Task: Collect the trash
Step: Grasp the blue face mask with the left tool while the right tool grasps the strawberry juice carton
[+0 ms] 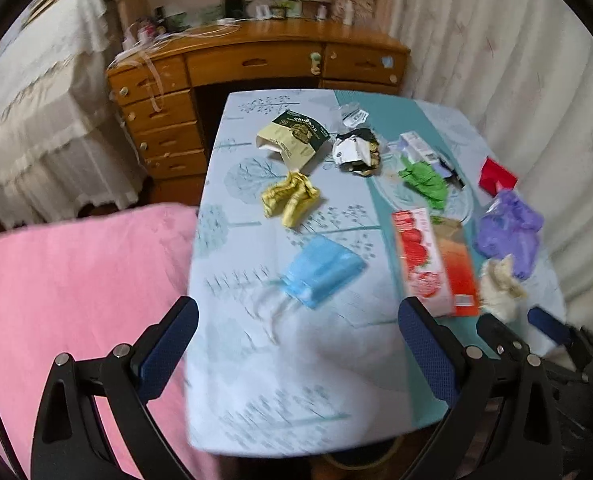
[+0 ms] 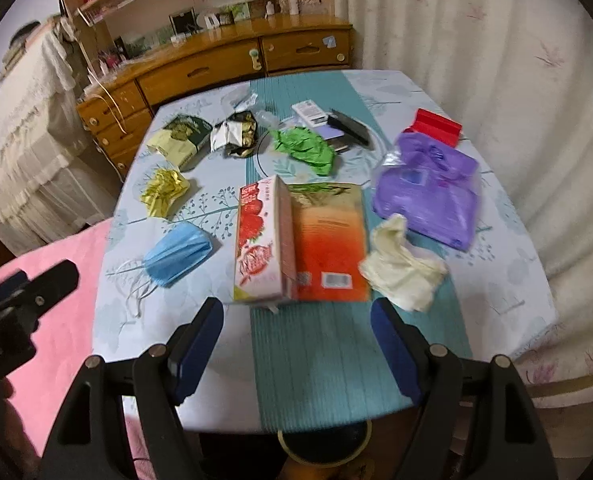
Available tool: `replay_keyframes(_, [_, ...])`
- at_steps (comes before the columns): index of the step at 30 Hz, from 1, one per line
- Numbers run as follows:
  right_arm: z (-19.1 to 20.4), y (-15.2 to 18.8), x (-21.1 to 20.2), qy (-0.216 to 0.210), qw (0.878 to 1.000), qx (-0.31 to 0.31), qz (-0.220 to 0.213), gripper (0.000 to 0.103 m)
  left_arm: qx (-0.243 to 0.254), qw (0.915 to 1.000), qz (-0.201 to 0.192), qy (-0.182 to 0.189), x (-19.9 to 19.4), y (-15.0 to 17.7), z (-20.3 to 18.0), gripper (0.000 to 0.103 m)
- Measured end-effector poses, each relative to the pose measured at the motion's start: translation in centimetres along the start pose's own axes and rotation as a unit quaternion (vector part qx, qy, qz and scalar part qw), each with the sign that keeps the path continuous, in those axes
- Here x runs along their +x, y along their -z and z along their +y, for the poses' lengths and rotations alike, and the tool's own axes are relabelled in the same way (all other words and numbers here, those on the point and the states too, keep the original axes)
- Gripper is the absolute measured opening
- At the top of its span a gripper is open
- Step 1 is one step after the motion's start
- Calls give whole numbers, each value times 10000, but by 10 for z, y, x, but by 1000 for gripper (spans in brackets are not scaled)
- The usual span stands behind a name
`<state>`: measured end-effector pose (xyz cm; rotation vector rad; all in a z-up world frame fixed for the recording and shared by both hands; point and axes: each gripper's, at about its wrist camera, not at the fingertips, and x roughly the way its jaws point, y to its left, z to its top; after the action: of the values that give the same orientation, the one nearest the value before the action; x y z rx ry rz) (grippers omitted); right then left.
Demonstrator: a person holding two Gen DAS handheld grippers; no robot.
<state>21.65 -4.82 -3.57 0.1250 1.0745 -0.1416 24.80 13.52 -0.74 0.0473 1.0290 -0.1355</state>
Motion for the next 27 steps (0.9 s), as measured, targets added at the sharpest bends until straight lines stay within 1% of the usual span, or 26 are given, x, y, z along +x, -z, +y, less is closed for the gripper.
replay_keyframes(3, [18,-8,30,216,9995,-118,174,77,516,9983,274,9,24,-12,6,99])
replay_keyframes(6, [32,-13,63,458,9977,-244,432,77,952,9937,586,91,46,-19,9,99])
replay_keyframes(8, [37,-15,77,574,9966,-297,521,77,1137,9906,728,200,58,-21,10,99])
replay_keyframes(11, [43,-16,99,924,9925,-432,677,77,1349,9862,929,234,77,-23,8,99])
replay_keyframes(13, [45,-17,111,1041,9902,-473,798,77,1446,9838,1031,258,88,-24,5,99])
replay_keyframes(14, [45,-17,114,1059,9897,-485,827,75,1506,9823,1082,279,95,-24,3,99])
replay_keyframes(15, [46,-17,117,1064,9894,-497,848,71,1548,9812,1115,304,99,-24,1,99])
replay_keyframes(16, [46,-16,120,1038,9894,-513,882,56,1607,9796,1165,321,105,-24,-2,99])
replay_keyframes(17, [46,-16,122,989,9894,-507,931,53,1650,9784,1206,319,109,-25,-5,99])
replay_keyframes(20, [40,-18,115,823,9927,-421,775,53,1840,9734,1316,353,123,-25,-15,99])
replay_keyframes(25, [30,-20,91,484,9965,-311,606,52,2175,9652,1437,221,150,-20,-34,99])
replay_keyframes(27, [24,-19,81,361,9974,-202,589,52,2213,9639,1467,206,159,-18,-39,95])
